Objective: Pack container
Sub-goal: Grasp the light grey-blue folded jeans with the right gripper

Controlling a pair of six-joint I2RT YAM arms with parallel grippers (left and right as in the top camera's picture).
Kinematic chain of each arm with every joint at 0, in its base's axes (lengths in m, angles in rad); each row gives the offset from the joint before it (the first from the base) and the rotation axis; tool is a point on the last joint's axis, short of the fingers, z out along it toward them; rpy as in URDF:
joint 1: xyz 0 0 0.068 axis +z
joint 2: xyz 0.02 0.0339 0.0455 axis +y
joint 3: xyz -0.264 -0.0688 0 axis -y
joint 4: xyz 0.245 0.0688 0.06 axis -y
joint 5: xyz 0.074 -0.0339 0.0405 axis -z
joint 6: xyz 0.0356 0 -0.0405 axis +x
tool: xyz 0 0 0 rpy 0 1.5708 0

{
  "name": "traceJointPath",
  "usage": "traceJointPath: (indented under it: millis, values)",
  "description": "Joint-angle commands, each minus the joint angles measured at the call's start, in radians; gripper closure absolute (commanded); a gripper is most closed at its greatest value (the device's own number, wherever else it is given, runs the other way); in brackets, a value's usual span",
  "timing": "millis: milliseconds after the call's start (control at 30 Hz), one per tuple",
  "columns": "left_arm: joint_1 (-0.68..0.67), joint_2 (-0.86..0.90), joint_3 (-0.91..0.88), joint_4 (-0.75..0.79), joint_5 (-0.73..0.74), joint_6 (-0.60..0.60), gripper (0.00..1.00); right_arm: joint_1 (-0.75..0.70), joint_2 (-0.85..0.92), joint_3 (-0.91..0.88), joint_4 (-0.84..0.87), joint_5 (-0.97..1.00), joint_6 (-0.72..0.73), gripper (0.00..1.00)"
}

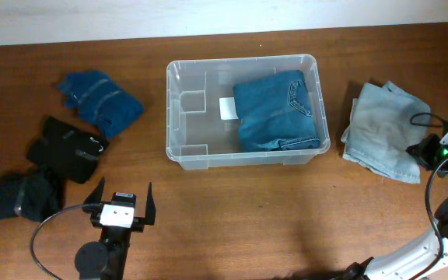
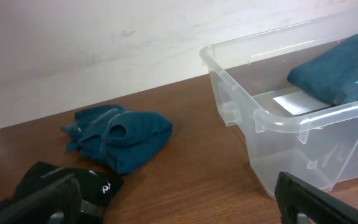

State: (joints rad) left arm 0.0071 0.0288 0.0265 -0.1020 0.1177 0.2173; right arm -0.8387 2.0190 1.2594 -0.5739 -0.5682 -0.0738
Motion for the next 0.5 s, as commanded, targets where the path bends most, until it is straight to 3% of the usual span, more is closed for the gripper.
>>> traceJointPath:
  millis: [0, 267, 467]
  values:
    - [0.002, 0.000, 0.004, -0.012, 0.021, 0.009, 0.01, 0.021, 0.005, 0.023, -0.022, -0.119, 0.030, 0.96]
    - [0.002, 0.000, 0.004, -0.012, 0.021, 0.009, 0.01, 0.126, -0.077, 0.272, -0.246, -0.119, 0.027, 0.96]
    - [0.002, 0.000, 0.004, -0.012, 0.021, 0.009, 0.01, 0.268, -0.100, 0.667, -0.543, -0.079, 0.023, 0.96]
